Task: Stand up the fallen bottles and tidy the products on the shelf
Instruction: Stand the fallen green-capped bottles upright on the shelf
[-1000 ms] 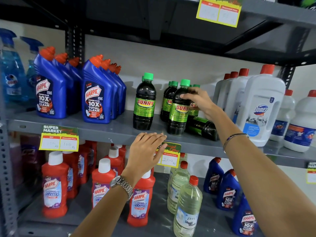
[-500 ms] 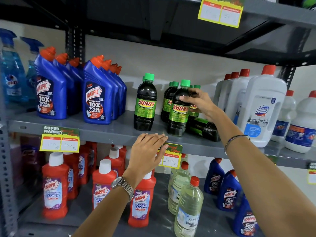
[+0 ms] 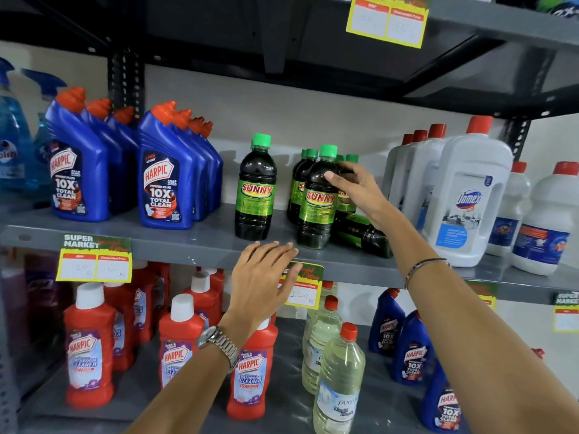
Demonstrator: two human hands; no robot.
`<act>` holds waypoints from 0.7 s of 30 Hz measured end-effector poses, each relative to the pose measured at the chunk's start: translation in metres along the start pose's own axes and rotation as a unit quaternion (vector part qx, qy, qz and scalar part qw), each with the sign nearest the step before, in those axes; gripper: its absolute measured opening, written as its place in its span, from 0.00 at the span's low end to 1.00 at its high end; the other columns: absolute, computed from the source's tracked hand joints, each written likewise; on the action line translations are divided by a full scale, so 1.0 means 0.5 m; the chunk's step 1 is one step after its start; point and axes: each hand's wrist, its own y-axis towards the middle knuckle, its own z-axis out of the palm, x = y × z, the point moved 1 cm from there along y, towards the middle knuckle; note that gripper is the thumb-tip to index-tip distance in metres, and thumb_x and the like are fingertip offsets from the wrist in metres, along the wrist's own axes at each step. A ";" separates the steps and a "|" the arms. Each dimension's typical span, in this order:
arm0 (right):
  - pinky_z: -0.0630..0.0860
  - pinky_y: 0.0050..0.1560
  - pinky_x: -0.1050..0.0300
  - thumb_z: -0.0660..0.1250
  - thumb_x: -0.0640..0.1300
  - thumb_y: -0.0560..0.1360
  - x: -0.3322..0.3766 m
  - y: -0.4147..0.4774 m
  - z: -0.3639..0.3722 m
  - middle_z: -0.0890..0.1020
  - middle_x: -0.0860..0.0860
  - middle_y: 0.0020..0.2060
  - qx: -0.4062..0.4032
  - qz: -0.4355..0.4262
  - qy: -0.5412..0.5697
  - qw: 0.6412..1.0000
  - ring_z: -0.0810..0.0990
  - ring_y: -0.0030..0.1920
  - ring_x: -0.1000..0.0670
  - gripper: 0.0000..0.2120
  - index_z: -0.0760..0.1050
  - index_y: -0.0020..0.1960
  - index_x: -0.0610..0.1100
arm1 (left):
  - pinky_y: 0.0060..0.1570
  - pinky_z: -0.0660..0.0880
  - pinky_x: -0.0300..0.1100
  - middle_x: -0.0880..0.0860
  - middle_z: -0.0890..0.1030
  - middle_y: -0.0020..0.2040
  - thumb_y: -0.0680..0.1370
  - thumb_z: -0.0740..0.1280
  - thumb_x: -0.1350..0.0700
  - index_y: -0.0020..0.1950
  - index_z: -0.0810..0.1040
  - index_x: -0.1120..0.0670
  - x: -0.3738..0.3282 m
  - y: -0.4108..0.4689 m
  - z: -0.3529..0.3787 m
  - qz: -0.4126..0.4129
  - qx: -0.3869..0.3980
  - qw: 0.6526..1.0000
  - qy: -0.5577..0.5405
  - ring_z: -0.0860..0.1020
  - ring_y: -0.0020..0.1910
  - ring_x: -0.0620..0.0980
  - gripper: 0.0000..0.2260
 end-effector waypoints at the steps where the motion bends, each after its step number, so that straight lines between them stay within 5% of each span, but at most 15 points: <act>1: 0.74 0.57 0.53 0.67 0.51 0.73 -0.006 -0.003 -0.010 0.75 0.45 0.61 -0.022 0.003 -0.004 1.000 0.75 0.59 0.48 0.27 0.65 0.69 0.45 | 0.58 0.73 0.49 0.50 0.84 0.53 0.77 0.62 0.50 0.54 0.82 0.54 -0.008 0.002 0.006 0.005 -0.003 1.000 0.003 0.80 0.54 0.50 0.14; 4: 0.73 0.58 0.51 0.68 0.52 0.73 -0.031 -0.008 -0.054 0.77 0.44 0.59 -0.066 0.022 -0.129 0.989 0.75 0.58 0.46 0.27 0.67 0.67 0.43 | 0.59 0.71 0.48 0.50 0.83 0.55 0.77 0.62 0.50 0.56 0.81 0.54 -0.048 0.012 0.027 0.052 0.003 0.999 0.001 0.79 0.56 0.50 0.14; 9: 0.63 0.54 0.61 0.71 0.52 0.69 -0.080 -0.018 -0.089 0.73 0.42 0.65 0.108 0.094 -0.361 0.921 0.71 0.64 0.42 0.32 0.65 0.68 0.42 | 0.52 0.72 0.44 0.50 0.83 0.53 0.76 0.64 0.50 0.55 0.81 0.55 -0.096 0.026 0.052 0.077 0.012 0.997 0.004 0.81 0.50 0.49 0.13; 12: 0.67 0.50 0.57 0.71 0.57 0.67 -0.102 -0.018 -0.097 0.75 0.41 0.63 0.116 0.124 -0.411 0.896 0.73 0.61 0.41 0.35 0.67 0.66 0.40 | 0.51 0.74 0.45 0.51 0.84 0.52 0.76 0.64 0.51 0.54 0.81 0.55 -0.098 0.025 0.051 0.078 0.010 0.997 0.018 0.81 0.50 0.49 0.13; 16: 0.72 0.53 0.51 0.72 0.59 0.65 -0.120 -0.024 -0.101 0.80 0.40 0.56 0.024 0.103 -0.378 0.920 0.77 0.57 0.39 0.34 0.70 0.61 0.38 | 0.50 0.77 0.44 0.51 0.84 0.52 0.76 0.64 0.51 0.54 0.82 0.56 -0.100 0.029 0.047 0.086 0.017 0.996 0.029 0.82 0.50 0.49 0.13; 21: 0.70 0.62 0.48 0.74 0.56 0.62 -0.130 -0.055 -0.099 0.75 0.42 0.64 -0.127 0.082 -0.198 0.969 0.73 0.64 0.40 0.42 0.63 0.70 0.42 | 0.51 0.76 0.44 0.50 0.84 0.52 0.76 0.65 0.50 0.55 0.82 0.55 -0.104 0.027 0.047 0.070 0.019 0.997 0.030 0.81 0.51 0.47 0.13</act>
